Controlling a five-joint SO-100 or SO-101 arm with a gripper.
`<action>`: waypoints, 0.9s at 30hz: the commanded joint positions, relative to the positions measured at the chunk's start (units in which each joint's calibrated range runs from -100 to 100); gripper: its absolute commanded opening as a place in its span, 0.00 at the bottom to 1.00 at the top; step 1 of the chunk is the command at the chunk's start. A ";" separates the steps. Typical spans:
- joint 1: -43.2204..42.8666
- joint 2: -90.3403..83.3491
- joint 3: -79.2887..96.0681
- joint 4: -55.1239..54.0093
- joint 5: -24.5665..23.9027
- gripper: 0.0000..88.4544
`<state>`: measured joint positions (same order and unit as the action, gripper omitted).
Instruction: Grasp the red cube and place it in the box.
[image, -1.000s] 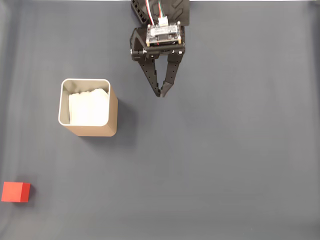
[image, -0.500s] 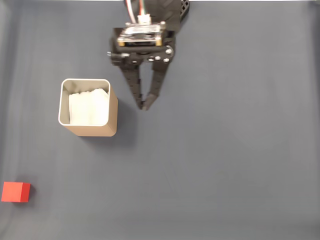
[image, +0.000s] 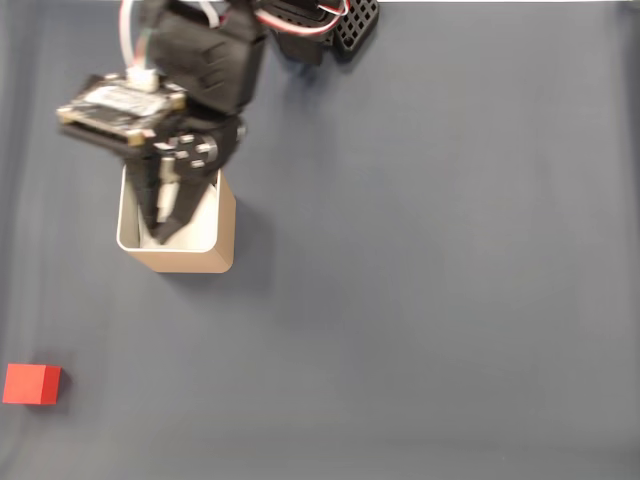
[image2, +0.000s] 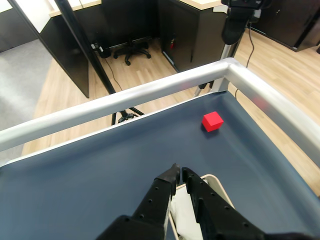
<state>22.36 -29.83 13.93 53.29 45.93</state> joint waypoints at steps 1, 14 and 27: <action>3.16 3.30 -6.28 0.10 0.59 0.04; 9.62 18.79 -19.77 -0.15 1.56 0.09; 12.75 31.43 -29.34 -0.40 -0.49 0.30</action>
<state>34.31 1.11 -11.29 53.29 45.69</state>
